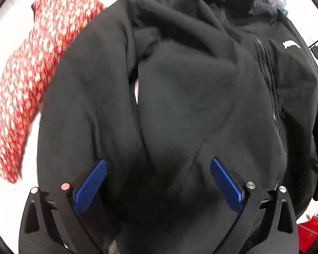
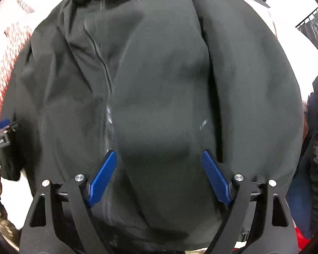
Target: Fold large clothes
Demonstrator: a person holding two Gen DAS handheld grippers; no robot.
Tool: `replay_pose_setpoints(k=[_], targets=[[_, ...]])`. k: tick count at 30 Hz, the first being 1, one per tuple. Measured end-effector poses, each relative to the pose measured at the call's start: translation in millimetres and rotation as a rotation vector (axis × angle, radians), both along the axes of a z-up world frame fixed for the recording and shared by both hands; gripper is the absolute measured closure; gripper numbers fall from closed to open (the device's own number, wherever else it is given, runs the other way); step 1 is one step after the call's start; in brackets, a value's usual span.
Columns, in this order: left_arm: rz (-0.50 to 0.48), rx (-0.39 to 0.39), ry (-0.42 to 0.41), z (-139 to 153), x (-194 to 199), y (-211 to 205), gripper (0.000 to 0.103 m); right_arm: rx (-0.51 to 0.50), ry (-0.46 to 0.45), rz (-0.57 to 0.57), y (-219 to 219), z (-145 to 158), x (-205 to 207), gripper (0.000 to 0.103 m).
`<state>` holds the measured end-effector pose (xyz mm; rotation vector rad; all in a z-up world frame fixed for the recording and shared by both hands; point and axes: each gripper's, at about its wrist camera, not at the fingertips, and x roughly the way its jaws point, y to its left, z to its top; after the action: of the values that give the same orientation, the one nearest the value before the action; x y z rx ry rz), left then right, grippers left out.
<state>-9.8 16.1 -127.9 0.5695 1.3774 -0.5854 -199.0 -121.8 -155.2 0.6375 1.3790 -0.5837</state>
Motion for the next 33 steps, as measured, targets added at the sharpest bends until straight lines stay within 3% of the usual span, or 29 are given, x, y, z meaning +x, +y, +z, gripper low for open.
replay_pose_setpoints(k=[6, 8, 11, 12, 13, 14, 15, 17, 18, 19, 20, 23, 27, 29, 31, 32, 33], targets=[[0.077, 0.051, -0.022, -23.2, 0.3, 44.6, 0.007, 0.018, 0.058, 0.031, 8.5, -24.9, -15.1, 0.021], [0.096, 0.071, -0.049, -25.2, 3.5, 64.4, 0.012, -0.01, 0.073, 0.078, 15.1, -29.3, -13.4, 0.022], [0.099, 0.069, -0.105, -15.4, 6.8, 85.6, 0.049, -0.093, 0.116, 0.183, 30.1, -32.3, -8.1, 0.039], [0.102, 0.07, -0.124, -10.7, 5.8, 91.1, 0.076, -0.102, 0.116, 0.209, 34.5, -33.1, -7.2, 0.04], [0.113, 0.081, -0.145, -8.0, 10.1, 95.3, 0.095, -0.112, 0.12, 0.226, 37.5, -33.6, -5.9, 0.04], [0.139, 0.087, -0.163, -2.8, 13.1, 104.1, 0.095, -0.118, 0.125, 0.233, 40.2, -34.1, -5.4, 0.04], [0.166, 0.074, -0.168, 2.4, 18.1, 113.6, 0.095, -0.115, 0.126, 0.229, 41.0, -34.7, -4.2, 0.039], [0.236, 0.037, -0.177, 16.3, 31.7, 128.9, 0.093, -0.095, 0.126, 0.194, 37.9, -36.0, -3.8, 0.021], [0.276, 0.027, -0.187, 22.0, 35.9, 139.5, 0.073, -0.087, 0.128, 0.173, 33.9, -39.2, 0.8, 0.021], [0.314, 0.017, -0.197, 24.5, 40.9, 151.3, 0.028, -0.076, 0.127, 0.156, 27.0, -39.7, -3.4, 0.021], [0.363, 0.002, -0.222, 27.1, 45.3, 166.6, 0.007, -0.063, 0.124, 0.146, 19.2, -40.4, -5.7, 0.021], [0.448, 0.006, -0.267, 22.5, 55.2, 200.9, 0.006, -0.047, 0.102, 0.128, 13.4, -38.6, -6.7, 0.021], [0.418, 0.046, -0.084, -16.9, 63.2, 213.4, 0.008, -0.043, 0.09, 0.134, 12.5, -34.3, -8.1, 0.021], [0.393, 0.082, -0.048, -32.9, 59.0, 212.7, 0.037, -0.044, 0.09, 0.141, 13.0, -34.3, -8.2, 0.021], [0.369, 0.08, -0.016, -36.5, 56.3, 210.5, 0.087, -0.051, 0.09, 0.147, 16.1, -33.8, -4.9, 0.021], [0.361, 0.078, -0.021, -31.9, 56.8, 208.9, 0.095, -0.056, 0.093, 0.147, 16.4, -33.4, -5.8, 0.021], [0.357, 0.071, -0.03, -25.9, 59.2, 204.6, 0.096, -0.064, 0.097, 0.147, 19.0, -30.5, -6.1, 0.021]])
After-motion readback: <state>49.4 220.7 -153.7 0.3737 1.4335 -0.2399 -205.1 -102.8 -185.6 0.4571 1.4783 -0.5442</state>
